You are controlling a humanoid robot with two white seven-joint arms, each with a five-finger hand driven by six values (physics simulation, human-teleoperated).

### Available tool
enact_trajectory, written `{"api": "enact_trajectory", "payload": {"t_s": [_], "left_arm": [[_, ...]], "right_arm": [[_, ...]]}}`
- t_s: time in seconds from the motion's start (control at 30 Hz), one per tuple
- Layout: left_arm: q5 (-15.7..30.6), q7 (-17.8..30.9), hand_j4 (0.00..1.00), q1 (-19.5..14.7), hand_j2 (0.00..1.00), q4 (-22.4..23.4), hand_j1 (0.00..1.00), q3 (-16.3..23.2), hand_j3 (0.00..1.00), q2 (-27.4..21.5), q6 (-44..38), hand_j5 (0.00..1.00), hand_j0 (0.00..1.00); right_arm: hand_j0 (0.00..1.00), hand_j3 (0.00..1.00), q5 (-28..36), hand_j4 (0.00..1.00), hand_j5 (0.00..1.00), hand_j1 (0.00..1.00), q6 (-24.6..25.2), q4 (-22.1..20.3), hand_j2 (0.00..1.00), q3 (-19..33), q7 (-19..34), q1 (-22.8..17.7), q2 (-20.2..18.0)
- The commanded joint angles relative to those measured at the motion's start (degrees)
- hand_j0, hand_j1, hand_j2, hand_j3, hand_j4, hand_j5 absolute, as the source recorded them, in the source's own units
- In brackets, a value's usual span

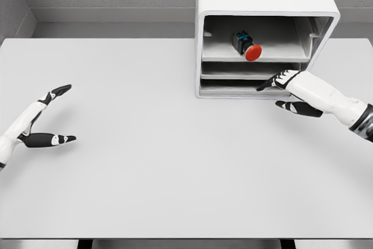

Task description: Slide open multi-storey tabletop storage cabinets and put open load switch and slide close multi-storey tabletop storage cabinets

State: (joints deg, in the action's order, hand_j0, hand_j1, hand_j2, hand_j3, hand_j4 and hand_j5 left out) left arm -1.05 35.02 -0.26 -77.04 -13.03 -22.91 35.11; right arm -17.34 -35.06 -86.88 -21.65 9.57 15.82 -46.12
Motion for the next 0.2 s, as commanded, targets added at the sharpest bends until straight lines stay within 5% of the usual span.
{"api": "enact_trajectory", "payload": {"t_s": [0.0, 0.17], "left_arm": [[0.0, 0.0, 1.0, 0.0, 1.0, 0.0, 1.0, -0.2, 1.0, 0.1, -0.1, 1.0, 1.0], [-0.4, 0.0, 1.0, 0.2, 1.0, 0.0, 1.0, 0.4, 1.0, 0.6, -0.1, 1.0, 1.0]], "right_arm": [[0.62, 0.62, 0.7, 0.62, 0.62, 0.62, 0.1, -1.4, 0.62, 0.1, -0.2, 0.0, -2.1], [0.65, 0.65, 3.4, 0.65, 0.65, 0.65, 0.1, -1.2, 0.65, 0.6, -0.5, -2.0, -7.8]]}}
